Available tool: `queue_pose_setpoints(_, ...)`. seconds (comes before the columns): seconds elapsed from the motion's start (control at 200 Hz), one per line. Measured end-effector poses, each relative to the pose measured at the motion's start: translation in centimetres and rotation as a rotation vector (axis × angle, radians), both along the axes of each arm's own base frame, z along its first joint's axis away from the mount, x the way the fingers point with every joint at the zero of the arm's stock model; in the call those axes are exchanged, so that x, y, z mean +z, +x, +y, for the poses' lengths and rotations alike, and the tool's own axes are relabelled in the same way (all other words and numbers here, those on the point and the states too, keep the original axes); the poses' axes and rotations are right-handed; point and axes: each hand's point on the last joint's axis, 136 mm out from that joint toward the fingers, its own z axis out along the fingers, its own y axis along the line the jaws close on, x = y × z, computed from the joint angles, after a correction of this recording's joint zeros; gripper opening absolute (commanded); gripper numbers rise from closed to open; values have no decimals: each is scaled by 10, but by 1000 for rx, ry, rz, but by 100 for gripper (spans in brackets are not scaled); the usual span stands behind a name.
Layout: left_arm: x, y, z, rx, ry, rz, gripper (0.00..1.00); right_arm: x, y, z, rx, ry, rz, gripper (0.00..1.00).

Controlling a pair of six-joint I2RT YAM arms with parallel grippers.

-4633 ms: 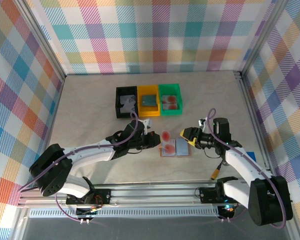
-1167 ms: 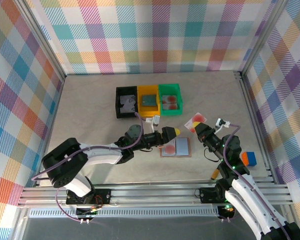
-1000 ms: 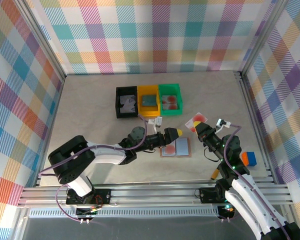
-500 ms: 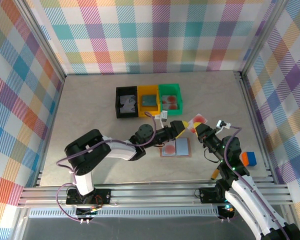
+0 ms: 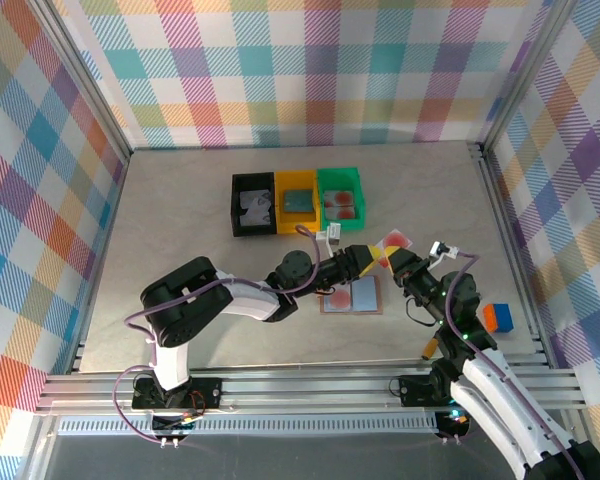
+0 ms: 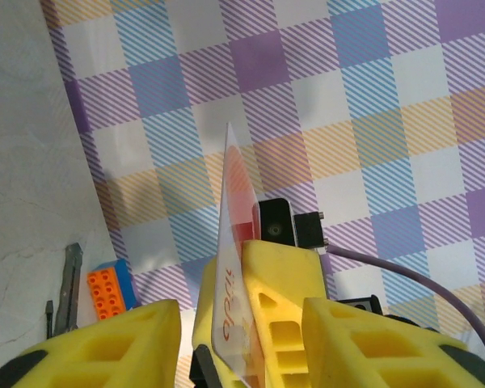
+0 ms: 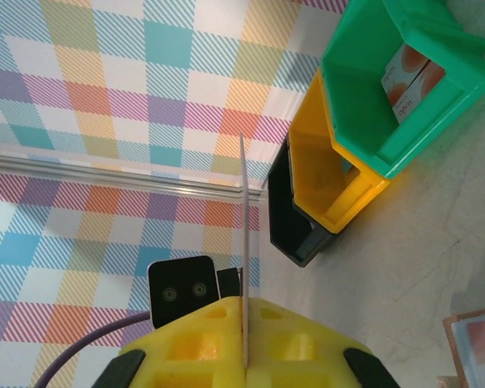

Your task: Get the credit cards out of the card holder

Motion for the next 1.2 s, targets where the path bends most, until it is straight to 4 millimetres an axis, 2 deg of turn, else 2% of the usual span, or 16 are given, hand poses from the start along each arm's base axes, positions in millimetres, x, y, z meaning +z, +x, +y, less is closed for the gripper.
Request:
queue_pose_setpoints(0.19,0,-1,-4,-7,-6,10,30,2,-1,4,4,-4,-14,0)
queue_pose_setpoints(0.54,2,0,-4,-2,-15,10,28,2,1,1,-22,-5,-18,0)
queue_pose_setpoints(0.765,2,0,-3,-3,-19,23,17,-1,1,1,-30,-5,-19,0)
queue_pose_setpoints(1.04,2,1,-3,3,-26,32,10,1,2,1,-37,-3,-27,0)
queue_pose_setpoints(1.145,3,1,-3,3,-31,36,0,1,2,1,-39,-3,-28,0)
queue_pose_setpoints(1.2,4,2,-3,4,-35,40,0,1,2,1,-42,-3,-31,0)
